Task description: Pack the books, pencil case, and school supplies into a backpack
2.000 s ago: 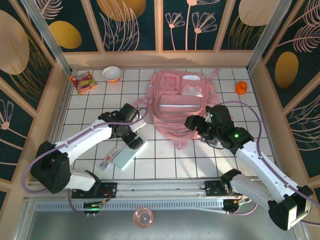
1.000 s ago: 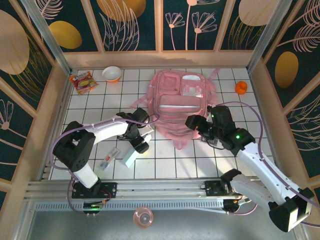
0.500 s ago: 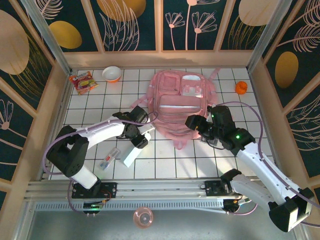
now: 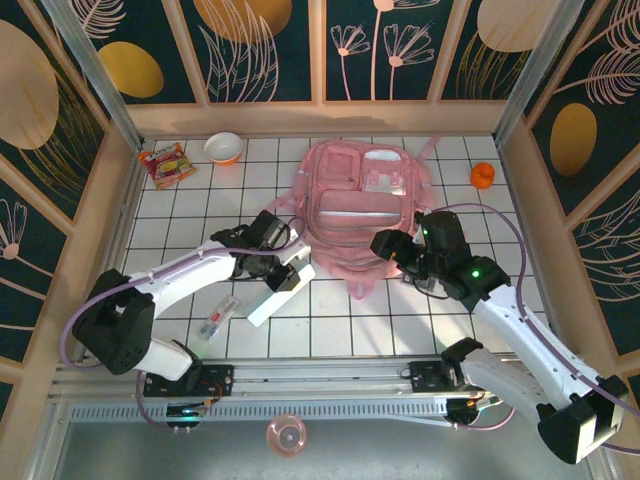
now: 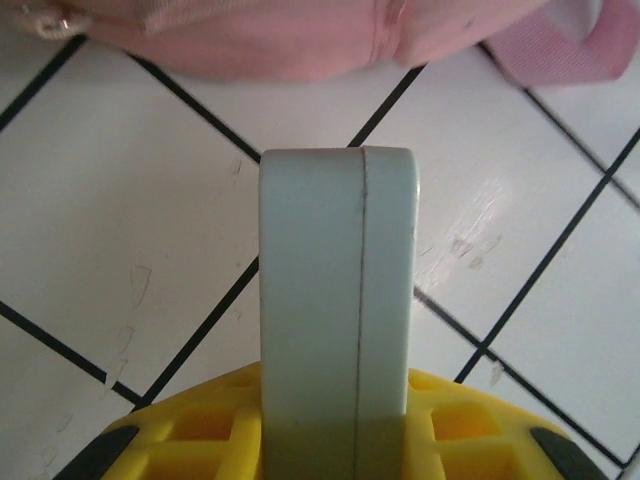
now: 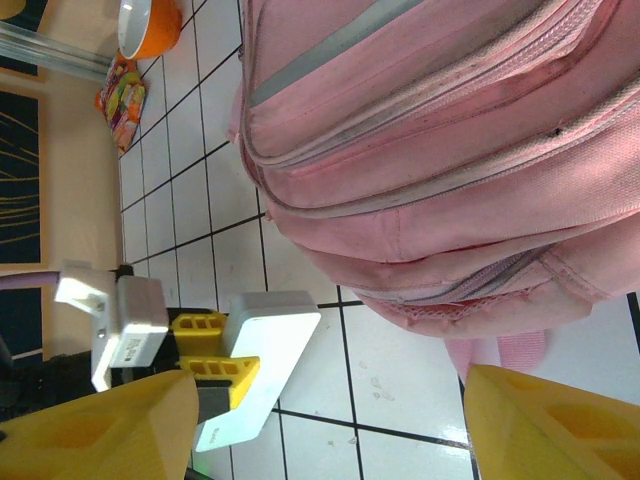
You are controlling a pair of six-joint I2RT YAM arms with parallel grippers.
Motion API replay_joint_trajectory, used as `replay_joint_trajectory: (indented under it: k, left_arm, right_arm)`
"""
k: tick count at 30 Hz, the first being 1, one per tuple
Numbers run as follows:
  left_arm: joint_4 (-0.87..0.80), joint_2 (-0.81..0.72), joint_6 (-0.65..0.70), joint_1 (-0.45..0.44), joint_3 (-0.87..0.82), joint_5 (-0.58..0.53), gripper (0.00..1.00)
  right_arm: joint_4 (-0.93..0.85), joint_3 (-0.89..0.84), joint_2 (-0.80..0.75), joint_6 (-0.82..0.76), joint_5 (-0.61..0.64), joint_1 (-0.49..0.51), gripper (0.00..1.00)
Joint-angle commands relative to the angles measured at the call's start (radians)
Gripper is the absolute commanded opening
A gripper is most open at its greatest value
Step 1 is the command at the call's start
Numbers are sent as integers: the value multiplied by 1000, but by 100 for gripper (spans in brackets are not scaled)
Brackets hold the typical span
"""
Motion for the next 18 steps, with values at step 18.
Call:
replay_joint_trajectory:
  k: [18]
  left_arm:
    - [1178,-263,-1472,-5,-270,-66,10]
  right_arm:
    - [489,-246,-257,144,-64,-5,73]
